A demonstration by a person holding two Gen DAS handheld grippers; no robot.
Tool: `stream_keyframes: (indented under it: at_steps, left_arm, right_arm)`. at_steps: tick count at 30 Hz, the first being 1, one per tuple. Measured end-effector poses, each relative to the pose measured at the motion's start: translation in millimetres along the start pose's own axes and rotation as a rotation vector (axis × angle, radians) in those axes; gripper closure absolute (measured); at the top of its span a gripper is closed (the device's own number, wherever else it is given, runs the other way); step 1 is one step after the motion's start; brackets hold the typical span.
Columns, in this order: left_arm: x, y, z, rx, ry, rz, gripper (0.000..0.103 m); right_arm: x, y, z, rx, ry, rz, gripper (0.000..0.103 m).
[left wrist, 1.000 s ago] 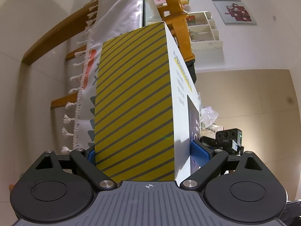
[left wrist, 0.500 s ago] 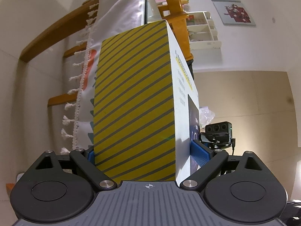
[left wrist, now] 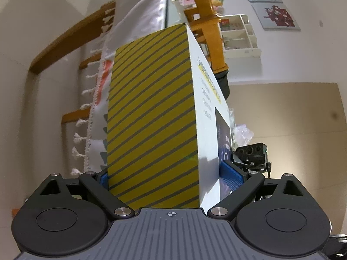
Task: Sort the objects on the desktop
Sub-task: 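Raise the tablet box with both tools, tilting it onto its edge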
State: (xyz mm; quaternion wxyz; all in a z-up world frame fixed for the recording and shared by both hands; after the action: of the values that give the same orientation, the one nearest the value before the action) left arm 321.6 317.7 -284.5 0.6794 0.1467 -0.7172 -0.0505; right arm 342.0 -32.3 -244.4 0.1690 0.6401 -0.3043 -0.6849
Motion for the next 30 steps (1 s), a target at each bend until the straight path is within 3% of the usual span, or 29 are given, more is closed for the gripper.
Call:
stream_keyframes:
  at_steps: [7, 14, 24, 30]
  left_arm:
    - [45.4, 0.5, -2.1, 0.014, -0.064, -0.024, 0.006]
    - [101.0, -19.5, 13.8, 0.026, -0.114, -0.049, 0.006]
    - [180.1, -91.3, 108.3, 0.012, -0.150, -0.066, 0.005]
    - [197.9, -146.6, 178.7, -0.019, -0.155, -0.092, 0.001]
  right_arm:
    - [-18.3, 27.6, -0.7, 0.051, 0.048, -0.046, 0.000]
    - [-21.2, 80.9, 9.7, 0.113, 0.063, -0.086, 0.000]
    - [17.7, 195.6, 82.7, 0.148, 0.069, -0.111, 0.000]
    - [63.5, 259.1, 135.6, 0.143, 0.075, -0.099, 0.000]
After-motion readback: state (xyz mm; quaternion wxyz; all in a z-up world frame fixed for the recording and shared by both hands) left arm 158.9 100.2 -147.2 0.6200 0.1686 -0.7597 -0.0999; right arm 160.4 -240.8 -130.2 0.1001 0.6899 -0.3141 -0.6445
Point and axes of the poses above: each gripper's, at about its wrist camera, not at the fingertips, and y roughly against the way its jaws point, x to its right, z to its underside, the point moved 6 cm from there along -y, roughly the way its jaws point, and after that the axes turned 5 degrees about z, right-handed, at the moved point
